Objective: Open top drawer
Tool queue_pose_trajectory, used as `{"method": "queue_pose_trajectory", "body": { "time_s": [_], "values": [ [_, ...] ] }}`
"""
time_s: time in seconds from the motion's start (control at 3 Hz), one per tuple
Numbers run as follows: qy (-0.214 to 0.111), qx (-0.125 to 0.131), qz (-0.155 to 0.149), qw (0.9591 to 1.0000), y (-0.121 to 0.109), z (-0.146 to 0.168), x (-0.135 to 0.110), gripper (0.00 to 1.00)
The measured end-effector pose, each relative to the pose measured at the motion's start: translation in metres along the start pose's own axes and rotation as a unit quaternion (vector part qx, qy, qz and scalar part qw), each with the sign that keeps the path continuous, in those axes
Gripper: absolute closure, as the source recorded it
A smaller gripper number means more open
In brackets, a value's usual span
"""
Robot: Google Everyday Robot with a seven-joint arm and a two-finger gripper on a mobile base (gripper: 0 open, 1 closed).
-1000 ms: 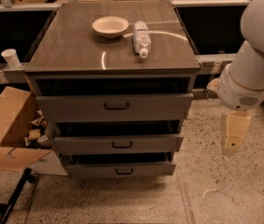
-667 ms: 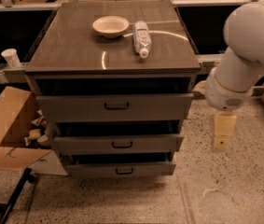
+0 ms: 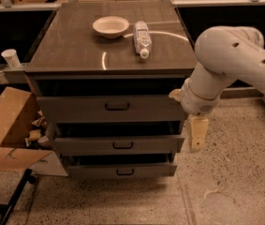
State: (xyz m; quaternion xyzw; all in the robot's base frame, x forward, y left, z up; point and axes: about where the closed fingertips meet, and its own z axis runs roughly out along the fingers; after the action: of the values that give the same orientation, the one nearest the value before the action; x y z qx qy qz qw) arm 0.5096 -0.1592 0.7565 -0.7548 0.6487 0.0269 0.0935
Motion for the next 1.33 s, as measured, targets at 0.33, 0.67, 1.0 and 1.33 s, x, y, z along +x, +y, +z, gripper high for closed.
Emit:
{"method": "queue_pose_trajectory", "body": {
  "time_s": [0.33,0.67,1.0,1.33],
  "values": [
    [-0.025,0.004,-0.017,0.9995,-0.024,0.027,-0.013,0.0],
    [-0.025,0.004,-0.017,0.9995,-0.024,0.027,-0.013,0.0],
    [-0.022,0.023,-0.025,0.9992,-0.054,0.043,-0.014,0.0],
    [-0.026,0.035,-0.035,0.9984,-0.084,0.062,-0.013,0.0]
  ]
}}
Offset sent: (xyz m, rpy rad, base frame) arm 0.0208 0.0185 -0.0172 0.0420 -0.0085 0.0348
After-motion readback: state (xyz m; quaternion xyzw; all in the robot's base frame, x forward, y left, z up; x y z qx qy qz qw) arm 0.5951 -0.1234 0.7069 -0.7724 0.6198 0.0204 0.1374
